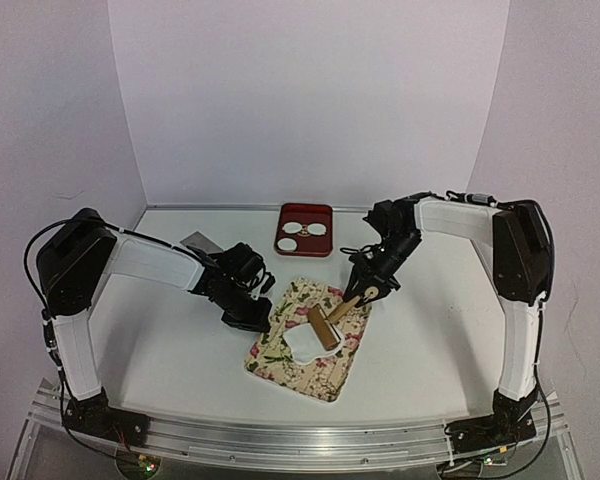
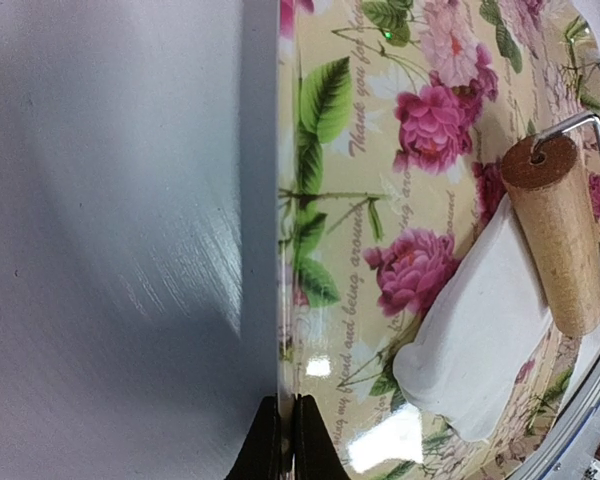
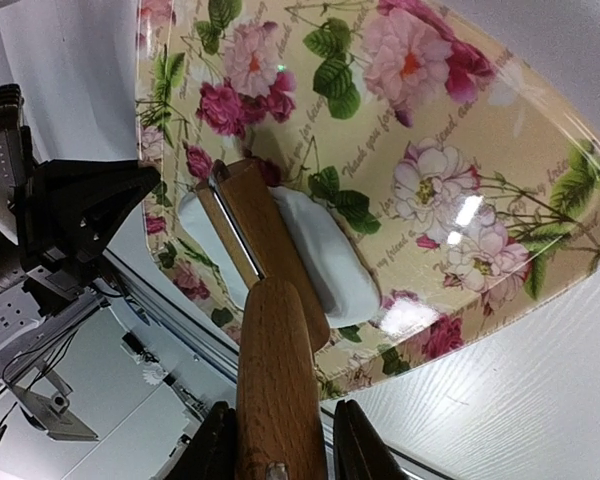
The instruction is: Roll out the dumpling wrappers from the dough
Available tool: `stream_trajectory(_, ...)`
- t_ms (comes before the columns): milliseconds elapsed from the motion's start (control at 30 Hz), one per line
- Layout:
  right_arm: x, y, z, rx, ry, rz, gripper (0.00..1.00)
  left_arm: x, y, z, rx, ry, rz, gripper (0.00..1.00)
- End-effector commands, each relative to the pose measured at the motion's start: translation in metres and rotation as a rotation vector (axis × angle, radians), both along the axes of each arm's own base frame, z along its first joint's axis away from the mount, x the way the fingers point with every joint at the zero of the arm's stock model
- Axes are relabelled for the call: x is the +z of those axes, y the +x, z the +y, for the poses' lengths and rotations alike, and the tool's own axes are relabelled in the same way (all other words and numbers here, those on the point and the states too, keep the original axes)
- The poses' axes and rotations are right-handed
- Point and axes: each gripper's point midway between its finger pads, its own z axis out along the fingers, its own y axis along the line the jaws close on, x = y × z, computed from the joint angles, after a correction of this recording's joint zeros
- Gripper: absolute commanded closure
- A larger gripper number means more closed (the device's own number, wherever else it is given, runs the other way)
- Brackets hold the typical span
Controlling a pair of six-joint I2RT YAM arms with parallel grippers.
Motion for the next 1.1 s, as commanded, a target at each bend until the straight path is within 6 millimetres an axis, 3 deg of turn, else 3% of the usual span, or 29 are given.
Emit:
stream_trajectory(0,-0.083,-0.042,-0.023,0.064,-0.344,0.102,1.00,-0.016,-0.008,0.016,-0.026,0.081,0.015,1.00)
stream_trajectory(67,-0.090,-0.047,-0.017,0.065,-0.362,0.103,1.00,-0.017,-0.008,0.015,-0.026,0.078,0.017,1.00)
stream_trajectory(167,-0.089,-0.046,-0.026,0.046,-0.394,0.085,1.00,-0.019,-0.009,0.014,-0.029,0.074,0.024,1.00)
stream_trajectory(300,-0.074,-0.035,-0.077,-0.022,-0.437,0.078,1.00,-0.019,-0.008,0.013,-0.027,0.072,0.025,1.00)
stream_trajectory(367,-0.069,-0.035,-0.094,-0.021,-0.461,0.070,1.00,-0.019,-0.008,0.013,-0.027,0.070,0.024,1.00)
stream_trajectory(467,-0.080,-0.051,-0.086,0.010,-0.464,0.121,1.00,-0.019,-0.008,0.011,-0.028,0.063,0.025,1.00)
stream_trajectory(600,-0.106,-0.079,-0.039,0.083,-0.463,0.146,1.00,-0.020,-0.007,0.010,-0.029,0.062,0.029,1.00)
stream_trajectory(667,-0.114,-0.085,-0.029,0.080,-0.452,0.161,1.00,-0.020,-0.007,0.009,-0.029,0.062,0.030,1.00)
stream_trajectory(767,-0.107,-0.078,-0.047,0.064,-0.488,0.130,1.00,-0.021,-0.006,0.008,-0.027,0.061,0.032,1.00)
stream_trajectory(867,-0.091,-0.067,-0.091,0.006,-0.519,0.129,1.00,-0.022,-0.006,0.009,-0.025,0.061,0.033,1.00)
stream_trajectory(933,-0.085,-0.065,-0.107,0.006,-0.540,0.116,1.00,-0.021,-0.006,0.009,-0.020,0.059,0.032,1.00)
stream_trajectory(1000,-0.089,-0.073,-0.106,0.023,-0.537,0.142,1.00,-0.020,-0.006,0.008,-0.016,0.054,0.030,1.00)
stream_trajectory(1067,-0.100,-0.083,-0.086,0.044,-0.523,0.161,1.00,-0.021,-0.006,0.008,-0.014,0.054,0.032,1.00)
